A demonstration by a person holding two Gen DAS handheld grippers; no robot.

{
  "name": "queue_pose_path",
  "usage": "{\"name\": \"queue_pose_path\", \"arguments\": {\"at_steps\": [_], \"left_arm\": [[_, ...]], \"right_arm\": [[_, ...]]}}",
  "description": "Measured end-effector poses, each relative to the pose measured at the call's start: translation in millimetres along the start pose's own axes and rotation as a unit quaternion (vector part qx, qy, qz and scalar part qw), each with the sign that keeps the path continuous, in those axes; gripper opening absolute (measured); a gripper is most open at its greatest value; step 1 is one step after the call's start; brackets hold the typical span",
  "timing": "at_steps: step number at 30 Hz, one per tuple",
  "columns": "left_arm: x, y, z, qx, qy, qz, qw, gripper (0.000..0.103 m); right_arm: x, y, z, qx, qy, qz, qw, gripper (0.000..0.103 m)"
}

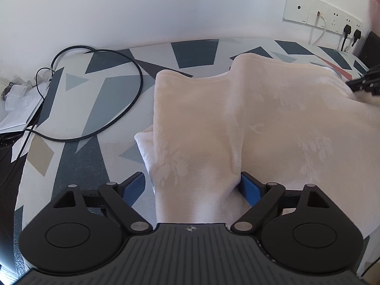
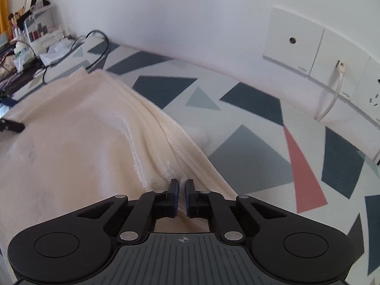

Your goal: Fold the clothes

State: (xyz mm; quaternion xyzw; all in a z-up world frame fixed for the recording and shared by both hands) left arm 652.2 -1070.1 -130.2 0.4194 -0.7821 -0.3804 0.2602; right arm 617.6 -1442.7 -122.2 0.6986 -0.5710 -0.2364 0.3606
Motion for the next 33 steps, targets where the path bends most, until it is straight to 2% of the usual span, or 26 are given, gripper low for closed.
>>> {"name": "queue_pose_path", "arguments": {"at_steps": [3,6,9,10,12,15,17,19,20,21,24,30,31,32,33], "left_arm": [[0,-1,0,0.003,0.003,-0.004,1.0,0.091],[-1,-2,-1,0.005,0.008,-0.009,0.9999,0.095],[-2,0,-7,0.011,0.004,-0.01,0.9999,0.094],[-2,2,-12,0.017,-0.001,-0.012,0.9998,0.094],[-3,5,-25,0.033,-0.007,-0.016,0.9993,0.094],[-11,0,-49,0.057,-0.003,-0.021,0.9981,0.094],[-18,-11,-63,0.059,0.002,-0.026,0.9979,0.094],[-25,-28,-73,0.047,0.015,-0.023,0.9985,0.085],[-28,-35,-78,0.044,0.022,-0.021,0.9986,0.076],[-31,-41,-81,0.043,0.03,-0.022,0.9984,0.075],[-40,-60,-90,0.036,0.061,-0.022,0.9972,0.075],[-51,-79,-91,0.027,0.102,-0.019,0.9942,0.073],[-50,-79,-91,0.03,0.1,-0.02,0.9944,0.068],[-49,-77,-91,0.034,0.097,-0.019,0.9946,0.038],[-50,-76,-92,0.031,0.103,-0.007,0.9942,0.01]], "right_arm": [[18,10,-14,0.034,-0.01,0.051,0.998,0.004],[25,-6,-15,0.017,-0.009,0.075,0.997,0.004],[15,-28,-5,-0.008,0.024,0.105,0.994,0.008],[14,-27,-4,-0.004,0.02,0.118,0.993,0.008],[15,-21,-4,0.009,0.003,0.141,0.99,0.029],[24,-3,6,0.016,-0.044,0.149,0.988,0.042],[30,10,14,0.016,-0.071,0.157,0.985,0.045],[37,24,28,0.011,-0.093,0.173,0.98,0.046],[41,30,35,0.011,-0.111,0.181,0.977,0.05],[45,37,42,0.01,-0.132,0.188,0.973,0.053],[58,44,62,0.0,-0.183,0.203,0.962,0.056],[79,34,77,-0.004,-0.293,0.177,0.94,0.058],[82,32,77,-0.003,-0.306,0.171,0.937,0.056],[84,29,77,-0.003,-0.319,0.165,0.933,0.048],[87,27,77,-0.002,-0.333,0.159,0.93,0.027]]}}
Point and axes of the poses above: each gripper's, at about its wrist camera, not at the fingertips, and y roughly against the way its jaws point, x to its right, z to its underside, the point moved 7 cm from there along -y, roughly the way its jaws point, and after that the axes turned 8 degrees about z, right-handed, at the moved point
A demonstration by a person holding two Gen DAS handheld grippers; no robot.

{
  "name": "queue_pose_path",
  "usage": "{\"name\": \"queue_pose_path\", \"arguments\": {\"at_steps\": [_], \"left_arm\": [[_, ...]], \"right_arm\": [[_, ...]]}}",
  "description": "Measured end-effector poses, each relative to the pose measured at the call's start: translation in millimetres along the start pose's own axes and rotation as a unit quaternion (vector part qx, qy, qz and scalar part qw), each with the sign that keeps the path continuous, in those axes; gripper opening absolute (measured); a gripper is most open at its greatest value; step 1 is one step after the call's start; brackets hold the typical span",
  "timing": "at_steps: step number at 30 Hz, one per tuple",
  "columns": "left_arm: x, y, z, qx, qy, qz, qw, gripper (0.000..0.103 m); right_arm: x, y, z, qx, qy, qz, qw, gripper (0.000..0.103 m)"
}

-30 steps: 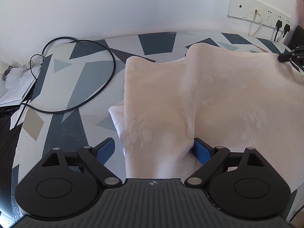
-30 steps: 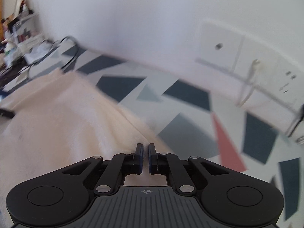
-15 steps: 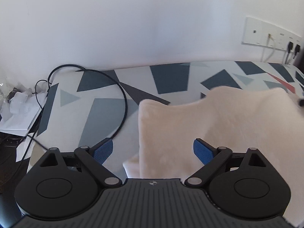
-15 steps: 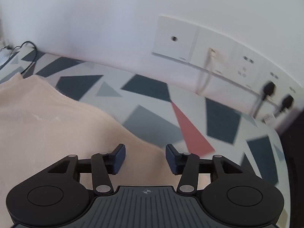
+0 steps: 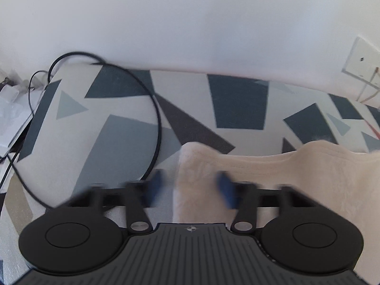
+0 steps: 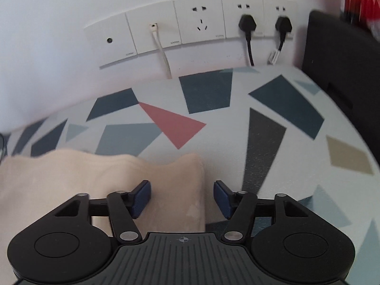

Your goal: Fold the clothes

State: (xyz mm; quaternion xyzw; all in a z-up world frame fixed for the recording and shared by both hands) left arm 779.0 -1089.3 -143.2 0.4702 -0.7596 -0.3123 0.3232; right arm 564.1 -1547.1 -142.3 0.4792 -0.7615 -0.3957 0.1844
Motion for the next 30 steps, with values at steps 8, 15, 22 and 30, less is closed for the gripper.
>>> {"name": "queue_pose_path", "arguments": {"at_steps": [8,15,22,30], "left_arm": [[-17,1,-9,-0.005,-0.036,-0.059,0.9976,0.006],[-6,-3,-19,-0.003,-0.08,-0.11,0.9907,0.046],[6,35,-25,0.011,-0.102,-0.087,0.9909,0.081],[13,109,0,-0.009,-0.048,-0.039,0.998,0.095]], "right_arm": [[-5,-7,-9,0.027,0.035,0.033,0.999,0.008],[1,-16,-12,0.031,0.031,0.071,0.997,0.023],[5,22,-22,0.053,0.038,0.121,0.991,0.069],[-20,86,-12,0.059,0.017,0.051,0.997,0.093]]}}
Point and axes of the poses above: each gripper's, at about its wrist camera, not at the fingertips, and y roughly against the way its jaws point, x to its right, z to its underside, the point moved 7 cm from there along -y, roughly the way its jaws point, and after that the axes turned 8 degrees about z, right-handed, at the moved point
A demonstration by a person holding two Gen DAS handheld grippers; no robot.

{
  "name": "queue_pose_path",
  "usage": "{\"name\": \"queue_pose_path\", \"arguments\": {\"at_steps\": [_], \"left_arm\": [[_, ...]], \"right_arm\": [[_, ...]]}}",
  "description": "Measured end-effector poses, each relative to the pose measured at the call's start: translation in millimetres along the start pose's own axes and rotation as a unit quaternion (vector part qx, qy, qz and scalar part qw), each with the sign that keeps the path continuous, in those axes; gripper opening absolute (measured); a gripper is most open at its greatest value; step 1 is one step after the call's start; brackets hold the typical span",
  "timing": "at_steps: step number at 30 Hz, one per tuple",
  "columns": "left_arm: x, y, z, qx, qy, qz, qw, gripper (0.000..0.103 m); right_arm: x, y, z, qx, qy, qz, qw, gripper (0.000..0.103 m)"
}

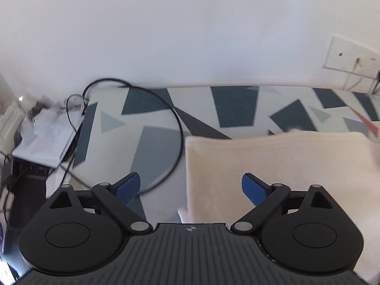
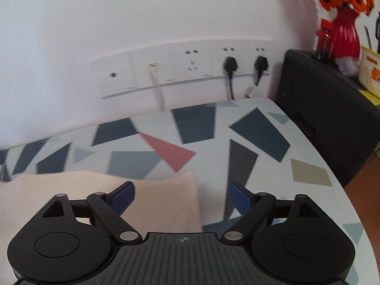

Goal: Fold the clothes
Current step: 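Press the folded jacket bundle flat with both open grippers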

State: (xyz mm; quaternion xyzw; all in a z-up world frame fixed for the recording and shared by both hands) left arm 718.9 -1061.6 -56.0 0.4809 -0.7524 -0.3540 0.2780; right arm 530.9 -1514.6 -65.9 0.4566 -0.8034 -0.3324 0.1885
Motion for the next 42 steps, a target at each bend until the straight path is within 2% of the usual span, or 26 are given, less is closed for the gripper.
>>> {"name": "queue_pose_path", "arguments": {"at_steps": [4,6,8,12,14,15,20,22,24,27,32,42], "left_arm": [[3,39,33,0.03,0.044,0.013,0.9985,0.096],[10,45,55,0.014,0.056,0.03,0.9979,0.096],[19,41,77,-0.013,0.046,0.04,0.998,0.096],[28,16,112,-0.055,0.006,0.017,0.9983,0.096],[26,3,122,-0.072,0.009,0.013,0.9973,0.097],[24,-1,126,-0.075,0.019,0.015,0.9969,0.101],[17,-15,135,-0.091,0.081,0.043,0.9917,0.103],[14,-16,136,-0.091,0.099,0.05,0.9896,0.103],[19,-17,135,-0.087,0.074,0.045,0.9924,0.103],[20,-19,136,-0.08,0.072,0.045,0.9931,0.103],[21,-19,137,-0.072,0.065,0.046,0.9942,0.103],[20,-17,139,-0.057,0.062,0.052,0.9951,0.103]], "right_arm": [[-17,34,21,0.007,0.012,-0.021,1.0,0.099],[-26,47,35,0.007,0.012,-0.023,1.0,0.1],[-37,54,49,0.0,0.022,-0.025,0.999,0.101],[-59,55,78,-0.026,0.073,-0.031,0.997,0.102],[-64,49,88,-0.035,0.094,-0.014,0.995,0.102],[-64,45,91,-0.038,0.099,-0.005,0.994,0.102],[-48,18,109,-0.074,0.098,0.057,0.991,0.102],[-46,14,114,-0.078,0.088,0.05,0.992,0.102],[-46,13,118,-0.074,0.092,0.048,0.992,0.102],[-45,10,122,-0.063,0.09,0.038,0.993,0.102],[-30,2,126,-0.086,0.022,-0.002,0.996,0.102],[-29,1,127,-0.08,0.033,-0.01,0.996,0.102]]}}
Point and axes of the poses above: each gripper's, at about its wrist camera, not at the fingertips, and y roughly against the way its jaws point, x to its right, z to its underside, the point moved 7 cm from there along -y, roughly the way its jaws point, and after that the axes turned 8 degrees about z, right-handed, at the moved point
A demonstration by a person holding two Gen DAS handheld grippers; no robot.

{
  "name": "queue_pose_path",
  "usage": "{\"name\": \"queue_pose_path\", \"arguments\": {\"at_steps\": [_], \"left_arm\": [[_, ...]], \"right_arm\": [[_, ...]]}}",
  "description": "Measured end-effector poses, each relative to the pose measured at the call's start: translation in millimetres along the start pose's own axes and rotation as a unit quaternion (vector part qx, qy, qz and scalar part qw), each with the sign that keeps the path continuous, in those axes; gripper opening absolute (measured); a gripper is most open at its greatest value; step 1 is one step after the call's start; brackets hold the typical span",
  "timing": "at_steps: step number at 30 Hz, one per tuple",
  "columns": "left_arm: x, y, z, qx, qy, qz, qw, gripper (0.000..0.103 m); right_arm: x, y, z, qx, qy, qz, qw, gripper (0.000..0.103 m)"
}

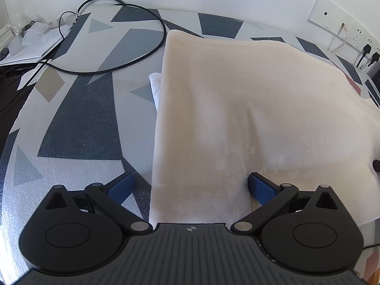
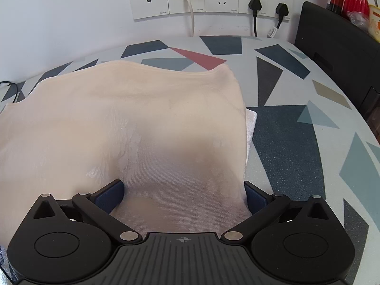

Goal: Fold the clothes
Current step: 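Press the folded jacket bundle flat with both open grippers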

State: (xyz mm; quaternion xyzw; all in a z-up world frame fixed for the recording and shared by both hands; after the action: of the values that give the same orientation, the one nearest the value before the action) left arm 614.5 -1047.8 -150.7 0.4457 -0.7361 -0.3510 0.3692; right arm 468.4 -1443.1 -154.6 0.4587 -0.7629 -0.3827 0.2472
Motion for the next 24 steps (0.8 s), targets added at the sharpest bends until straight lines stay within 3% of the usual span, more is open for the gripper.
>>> {"name": "queue_pose_path", "arguments": {"at_steps": [24], "left_arm": [[0.3,1.5,5.1,0.031,-0.003,0.0,0.9995,0.103]], "right_arm": [[-0.5,-0.9,-0.5,-0.003,0.003,-0.001,1.0,0.102]]}}
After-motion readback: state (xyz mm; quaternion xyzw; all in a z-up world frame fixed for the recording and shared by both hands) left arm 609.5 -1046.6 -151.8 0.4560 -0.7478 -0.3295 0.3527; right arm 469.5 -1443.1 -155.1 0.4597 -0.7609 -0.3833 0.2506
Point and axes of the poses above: each gripper's, at about its wrist camera, not at the fingertips, and y roughly against the way its jaws point, x to its right, z to its underside, the point moved 7 cm from there along -y, roughly the way its jaws point, and after that the axes turned 8 degrees about z, right-handed, at the moved point
